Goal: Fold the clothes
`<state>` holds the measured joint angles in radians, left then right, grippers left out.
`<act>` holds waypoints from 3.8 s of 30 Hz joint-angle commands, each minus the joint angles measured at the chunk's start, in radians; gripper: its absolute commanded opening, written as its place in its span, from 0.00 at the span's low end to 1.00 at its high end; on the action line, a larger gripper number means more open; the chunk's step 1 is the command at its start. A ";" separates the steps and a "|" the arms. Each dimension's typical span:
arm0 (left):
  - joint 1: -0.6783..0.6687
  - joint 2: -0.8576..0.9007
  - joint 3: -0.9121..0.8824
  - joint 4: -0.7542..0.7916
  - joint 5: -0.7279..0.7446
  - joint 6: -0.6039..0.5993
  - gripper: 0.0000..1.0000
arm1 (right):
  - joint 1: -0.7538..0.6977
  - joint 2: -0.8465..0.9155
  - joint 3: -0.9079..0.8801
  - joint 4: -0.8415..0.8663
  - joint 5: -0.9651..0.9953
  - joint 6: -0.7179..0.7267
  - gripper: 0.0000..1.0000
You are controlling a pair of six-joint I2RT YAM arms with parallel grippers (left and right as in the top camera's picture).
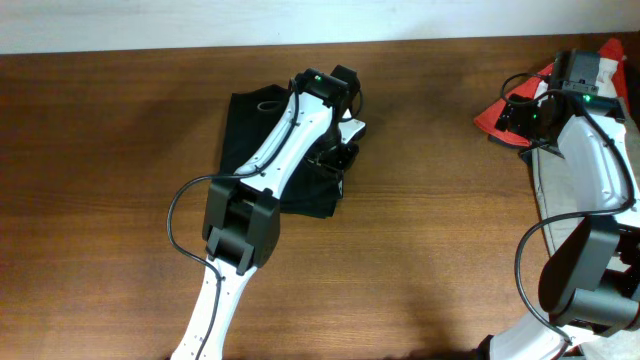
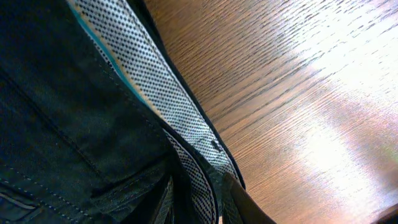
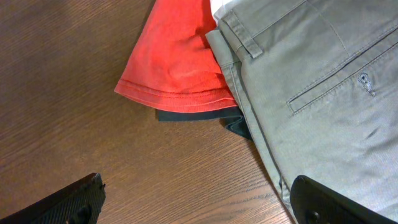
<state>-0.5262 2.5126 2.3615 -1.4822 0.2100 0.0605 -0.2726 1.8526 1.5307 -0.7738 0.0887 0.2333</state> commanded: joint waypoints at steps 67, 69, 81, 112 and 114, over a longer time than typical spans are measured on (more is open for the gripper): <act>-0.040 -0.017 -0.086 0.058 0.213 0.061 0.00 | -0.003 -0.004 0.008 0.003 0.010 0.008 0.99; -0.033 -0.023 0.026 0.011 0.209 0.069 0.00 | -0.003 -0.004 0.008 0.003 0.010 0.008 0.99; 0.326 -0.020 0.289 -0.048 0.124 0.011 0.99 | -0.003 -0.004 0.008 0.003 0.010 0.008 0.99; 0.557 -0.018 -0.315 0.313 0.373 0.146 0.37 | -0.003 -0.004 0.008 0.003 0.010 0.008 0.99; 0.557 -0.018 -0.315 0.351 0.372 0.129 0.25 | -0.003 -0.004 0.008 0.003 0.010 0.008 0.99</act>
<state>0.0383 2.4928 2.0617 -1.1755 0.5945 0.1951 -0.2726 1.8526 1.5307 -0.7734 0.0887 0.2356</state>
